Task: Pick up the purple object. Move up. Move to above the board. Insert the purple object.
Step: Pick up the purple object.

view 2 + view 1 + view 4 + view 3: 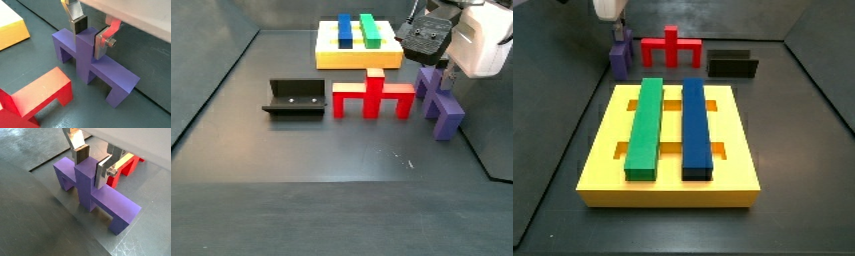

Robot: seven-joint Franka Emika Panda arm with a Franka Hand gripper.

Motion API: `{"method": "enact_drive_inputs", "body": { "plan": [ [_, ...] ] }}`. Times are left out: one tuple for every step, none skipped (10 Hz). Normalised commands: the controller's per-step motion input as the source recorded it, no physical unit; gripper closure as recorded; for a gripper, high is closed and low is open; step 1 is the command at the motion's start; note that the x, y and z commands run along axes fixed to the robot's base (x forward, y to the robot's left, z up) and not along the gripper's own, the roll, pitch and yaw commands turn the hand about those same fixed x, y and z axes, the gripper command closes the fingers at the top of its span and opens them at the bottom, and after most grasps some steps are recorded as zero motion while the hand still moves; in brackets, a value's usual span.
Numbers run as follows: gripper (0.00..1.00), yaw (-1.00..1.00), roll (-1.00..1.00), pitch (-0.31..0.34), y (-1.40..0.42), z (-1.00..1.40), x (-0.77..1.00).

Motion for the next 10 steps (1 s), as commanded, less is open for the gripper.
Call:
{"method": "enact_drive_inputs", "body": {
  "plan": [
    [1.00, 0.00, 0.00, 0.000, 0.00, 0.00, 0.00],
    [1.00, 0.00, 0.00, 0.000, 0.00, 0.00, 0.00],
    [1.00, 0.00, 0.00, 0.000, 0.00, 0.00, 0.00],
    [1.00, 0.00, 0.00, 0.000, 0.00, 0.00, 0.00],
    [1.00, 0.00, 0.00, 0.000, 0.00, 0.00, 0.00],
    [1.00, 0.00, 0.00, 0.000, 0.00, 0.00, 0.00],
    [1.00, 0.00, 0.00, 0.000, 0.00, 0.00, 0.00],
    [1.00, 0.00, 0.00, 0.000, 0.00, 0.00, 0.00],
    [1.00, 0.00, 0.00, 0.000, 0.00, 0.00, 0.00],
    [1.00, 0.00, 0.00, 0.000, 0.00, 0.00, 0.00]
  ]
}}
